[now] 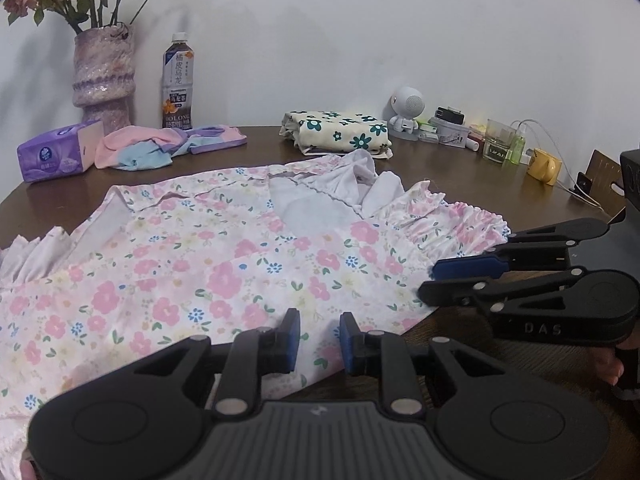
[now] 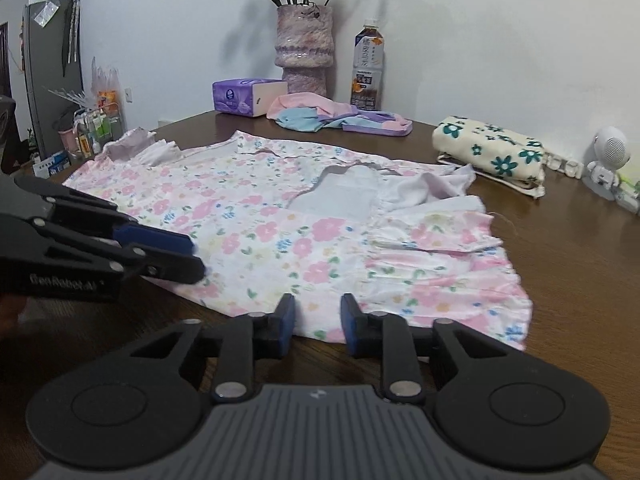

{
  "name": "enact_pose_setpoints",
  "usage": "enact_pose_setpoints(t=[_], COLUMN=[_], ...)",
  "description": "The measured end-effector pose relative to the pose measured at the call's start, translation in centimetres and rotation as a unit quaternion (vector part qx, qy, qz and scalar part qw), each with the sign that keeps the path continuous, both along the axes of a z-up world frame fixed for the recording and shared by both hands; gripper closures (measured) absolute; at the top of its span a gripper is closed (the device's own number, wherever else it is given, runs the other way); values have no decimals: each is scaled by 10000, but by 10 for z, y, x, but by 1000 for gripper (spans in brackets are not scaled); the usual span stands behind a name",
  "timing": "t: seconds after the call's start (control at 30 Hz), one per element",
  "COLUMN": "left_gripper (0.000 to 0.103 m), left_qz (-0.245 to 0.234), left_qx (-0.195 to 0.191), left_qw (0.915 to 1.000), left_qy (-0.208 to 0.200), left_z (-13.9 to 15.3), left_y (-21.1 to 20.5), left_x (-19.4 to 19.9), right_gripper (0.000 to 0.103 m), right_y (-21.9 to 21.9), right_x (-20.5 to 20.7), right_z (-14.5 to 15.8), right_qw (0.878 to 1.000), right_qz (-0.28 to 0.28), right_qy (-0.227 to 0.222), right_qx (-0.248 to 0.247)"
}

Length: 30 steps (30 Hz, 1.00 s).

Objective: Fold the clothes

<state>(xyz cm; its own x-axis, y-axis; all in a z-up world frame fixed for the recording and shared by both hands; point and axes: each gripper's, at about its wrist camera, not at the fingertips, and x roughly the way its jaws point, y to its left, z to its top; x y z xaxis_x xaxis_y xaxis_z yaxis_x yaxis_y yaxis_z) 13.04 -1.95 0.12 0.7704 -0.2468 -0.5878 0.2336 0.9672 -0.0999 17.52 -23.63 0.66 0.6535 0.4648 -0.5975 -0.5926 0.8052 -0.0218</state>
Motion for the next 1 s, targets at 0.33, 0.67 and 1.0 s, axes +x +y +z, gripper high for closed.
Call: enact_pose_setpoints(t=[0.33, 0.67, 1.0], left_gripper=[84, 84, 83], left_qz=[7, 17, 21], left_qx=[-8, 58, 54], left_qw=[10000, 10000, 10000], left_qy=[-8, -22, -23], left_z=[-1, 0, 0], left_y=[2, -1, 0], left_x=[-1, -2, -2], right_gripper=[78, 90, 88], right_y=[-52, -79, -16], right_x=[11, 14, -23], right_z=[0, 1, 24], right_qw=[9983, 9945, 9971], right_qz=[-534, -1024, 108], right_qy=[125, 103, -158], right_qx=[170, 205, 736])
